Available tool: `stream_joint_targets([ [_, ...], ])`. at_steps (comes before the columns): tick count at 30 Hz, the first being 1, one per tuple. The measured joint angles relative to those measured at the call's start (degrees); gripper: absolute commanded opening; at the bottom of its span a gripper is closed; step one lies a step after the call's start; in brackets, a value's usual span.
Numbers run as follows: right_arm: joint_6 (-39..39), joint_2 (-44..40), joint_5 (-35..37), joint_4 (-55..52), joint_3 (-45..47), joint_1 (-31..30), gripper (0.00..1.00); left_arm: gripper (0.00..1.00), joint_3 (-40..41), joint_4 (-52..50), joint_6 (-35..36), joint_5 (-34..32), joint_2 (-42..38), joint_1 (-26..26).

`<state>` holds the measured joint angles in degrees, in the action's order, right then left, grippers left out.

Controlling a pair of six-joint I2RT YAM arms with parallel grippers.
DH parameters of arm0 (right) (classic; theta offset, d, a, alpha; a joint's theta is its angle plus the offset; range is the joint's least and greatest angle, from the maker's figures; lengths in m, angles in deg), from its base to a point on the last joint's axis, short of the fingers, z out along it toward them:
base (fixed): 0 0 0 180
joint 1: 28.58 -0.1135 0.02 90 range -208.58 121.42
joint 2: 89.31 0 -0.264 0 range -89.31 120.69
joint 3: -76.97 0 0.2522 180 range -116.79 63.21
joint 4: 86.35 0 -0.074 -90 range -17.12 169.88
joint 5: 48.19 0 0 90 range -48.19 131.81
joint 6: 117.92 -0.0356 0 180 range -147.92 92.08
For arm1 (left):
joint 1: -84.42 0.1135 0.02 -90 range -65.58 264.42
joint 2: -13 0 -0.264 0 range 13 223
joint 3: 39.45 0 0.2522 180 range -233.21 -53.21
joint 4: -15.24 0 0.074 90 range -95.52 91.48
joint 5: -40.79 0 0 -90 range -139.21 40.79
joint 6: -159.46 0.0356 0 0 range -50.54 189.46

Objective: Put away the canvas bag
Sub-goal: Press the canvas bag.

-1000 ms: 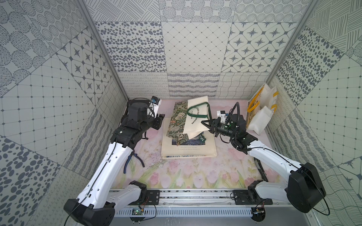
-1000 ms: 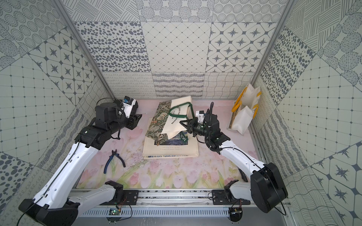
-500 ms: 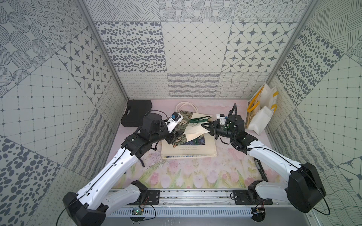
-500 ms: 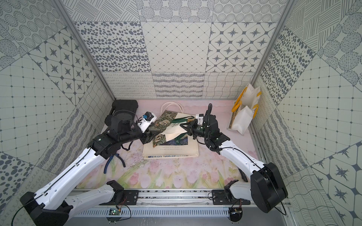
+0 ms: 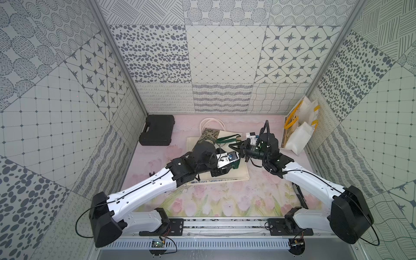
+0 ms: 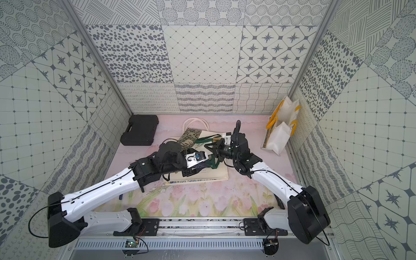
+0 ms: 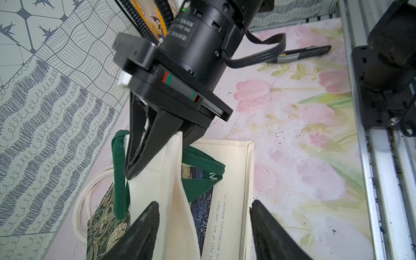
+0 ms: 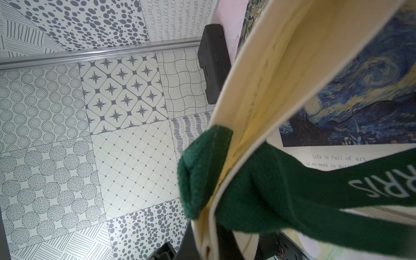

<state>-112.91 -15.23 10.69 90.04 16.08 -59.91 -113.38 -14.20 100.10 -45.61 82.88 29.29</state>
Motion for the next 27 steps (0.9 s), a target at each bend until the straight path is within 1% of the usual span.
stream_joint_targets([
  [2, -0.26, 0.07, -0.24, -0.11, 0.0, -0.17, 0.0, 0.63, -0.44, 1.84, 1.51, -3.98, 2.43, -1.73],
  [4, -0.39, 0.07, -0.26, -0.57, 0.0, -0.09, 0.0, 0.57, -0.59, 3.8, 2.78, -7.82, 4.22, -2.86],
  [7, -0.63, 0.07, -0.13, -0.94, 0.02, -0.09, 0.0, 0.42, -0.66, 7.21, 4.52, -13.92, 6.34, -3.78],
  [9, -0.85, 0.07, 0.04, -0.94, 0.02, 0.13, 0.0, 0.3, -0.63, 8.7, 5.46, -17.44, 7.06, -4.11],
  [11, -1.2, 0.07, 0.31, -0.85, 0.0, 0.22, 0.0, 0.21, -0.42, 10.19, 6.14, -20.24, 7.5, -4.35],
  [15, -2.95, 0.09, 1.33, -0.24, 0.02, 0.46, 0.0, 0.04, 0.79, 13.09, 7.52, -23.15, 7.41, -4.74],
  [17, -3.96, 0.09, 1.22, 0.48, 0.24, 0.5, 0.0, 0.0, 1.79, 14.67, 7.96, -23.8, 6.84, -4.85],
  [19, -4.92, 0.09, 0.87, 1.25, 0.35, 0.61, 0.0, 0.0, 2.71, 15.76, 8.28, -23.93, 6.19, -4.87],
  [20, -5.33, 0.09, 0.68, 1.51, 0.35, 0.85, 0.0, 0.04, 3.15, 16.35, 8.39, -24.0, 5.86, -4.87],
  [21, -5.73, 0.09, 0.42, 1.68, 0.35, 0.96, 0.0, 0.13, 3.58, 16.96, 8.5, -24.04, 5.57, -4.87],
  [22, -5.97, 0.09, 0.09, 1.81, 0.35, 1.09, 0.0, 0.24, 3.93, 17.59, 8.57, -24.04, 5.38, -4.87],
  [23, -6.21, 0.09, -0.35, 1.92, 0.35, 1.27, 0.0, 0.4, 4.26, 18.1, 8.63, -24.02, 5.22, -4.87],
  [24, -6.4, 0.07, -1.11, 2.12, 0.35, 1.57, 0.0, 0.51, 4.57, 18.29, 8.37, -24.37, 5.11, -4.87],
  [25, -6.75, -0.2, -1.84, 2.32, 0.35, 1.97, 0.0, 0.55, 4.87, 18.4, 8.22, -25.09, 5.03, -4.76],
  [27, -7.54, -1.18, -3.48, 2.84, 0.33, 2.89, 0.0, 0.56, 5.6, 17.7, 7.8, -27.21, 5.05, -4.31],
])
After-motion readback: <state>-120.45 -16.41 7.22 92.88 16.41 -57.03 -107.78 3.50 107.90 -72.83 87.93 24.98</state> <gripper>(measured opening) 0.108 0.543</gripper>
